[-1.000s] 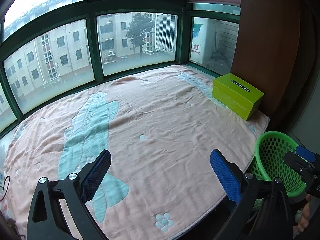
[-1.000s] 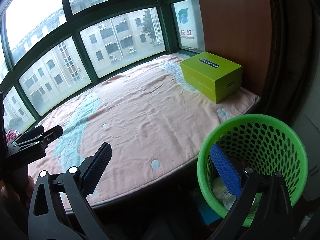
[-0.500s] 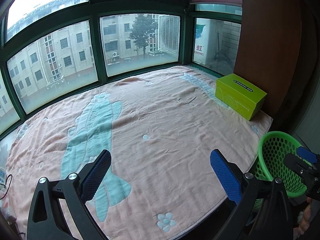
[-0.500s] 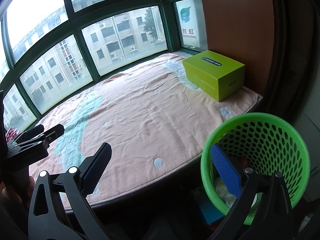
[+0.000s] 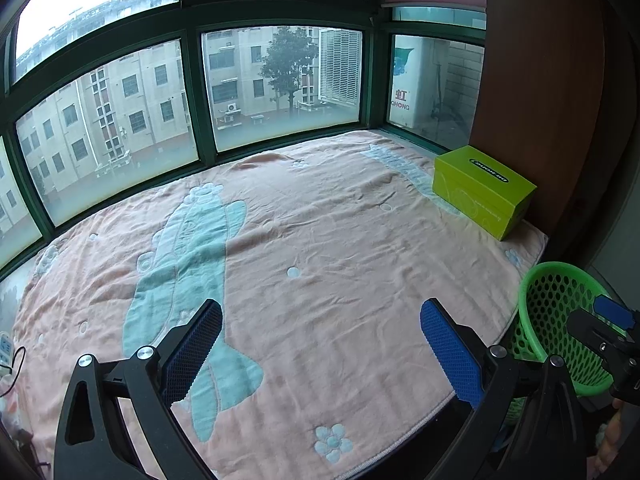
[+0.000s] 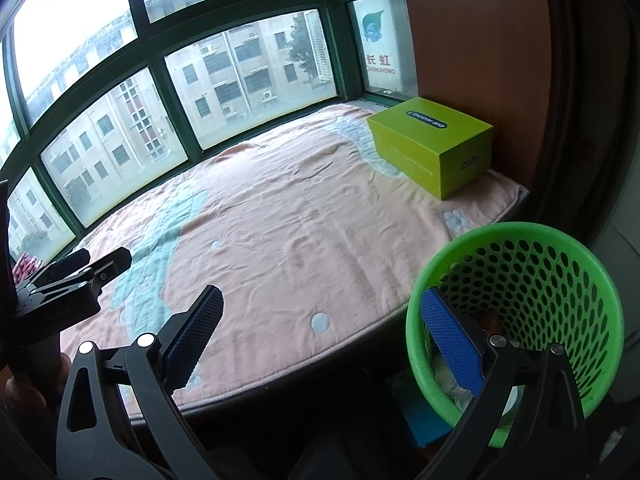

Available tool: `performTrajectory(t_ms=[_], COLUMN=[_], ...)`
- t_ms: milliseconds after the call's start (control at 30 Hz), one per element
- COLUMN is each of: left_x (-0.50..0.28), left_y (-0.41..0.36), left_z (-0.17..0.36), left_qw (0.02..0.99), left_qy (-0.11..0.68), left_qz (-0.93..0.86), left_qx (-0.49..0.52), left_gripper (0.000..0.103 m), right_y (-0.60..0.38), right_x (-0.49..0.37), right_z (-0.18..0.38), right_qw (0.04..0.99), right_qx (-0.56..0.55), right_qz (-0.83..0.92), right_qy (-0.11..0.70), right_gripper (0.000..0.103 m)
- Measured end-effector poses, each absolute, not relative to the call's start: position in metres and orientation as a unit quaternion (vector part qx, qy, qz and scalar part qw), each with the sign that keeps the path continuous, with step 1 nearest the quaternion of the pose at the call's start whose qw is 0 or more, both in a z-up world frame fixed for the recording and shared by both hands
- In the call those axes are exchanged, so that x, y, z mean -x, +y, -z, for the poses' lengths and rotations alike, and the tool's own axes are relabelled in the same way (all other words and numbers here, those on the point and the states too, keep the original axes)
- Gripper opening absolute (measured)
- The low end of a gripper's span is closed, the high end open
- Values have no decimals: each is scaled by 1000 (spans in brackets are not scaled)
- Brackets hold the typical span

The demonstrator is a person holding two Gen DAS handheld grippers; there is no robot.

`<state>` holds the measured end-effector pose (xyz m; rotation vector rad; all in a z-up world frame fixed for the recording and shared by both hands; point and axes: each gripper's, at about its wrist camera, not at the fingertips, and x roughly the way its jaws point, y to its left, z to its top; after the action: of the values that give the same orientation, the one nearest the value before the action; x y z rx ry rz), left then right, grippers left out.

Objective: Collect trash

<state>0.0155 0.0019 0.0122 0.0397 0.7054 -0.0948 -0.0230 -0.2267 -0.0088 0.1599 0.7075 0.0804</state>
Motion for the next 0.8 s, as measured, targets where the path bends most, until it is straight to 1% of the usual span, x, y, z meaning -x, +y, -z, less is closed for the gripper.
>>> performTrajectory(t_ms=[600,800], left_x=[-16,-14], left_y=[3,0], left_z=[-12,-13], left_qw=[937,940], left_qy=[347,337], left_qz=[45,36], left_qx=[-21,-32], left_gripper=[96,96], right_y=[-225,-224], right_x=[22,23], right_z=[10,11], right_qw=[933,933], right_qx=[-79,-79], right_qz=[-39,-40], right_qy=[348,349], right_gripper=[98,98])
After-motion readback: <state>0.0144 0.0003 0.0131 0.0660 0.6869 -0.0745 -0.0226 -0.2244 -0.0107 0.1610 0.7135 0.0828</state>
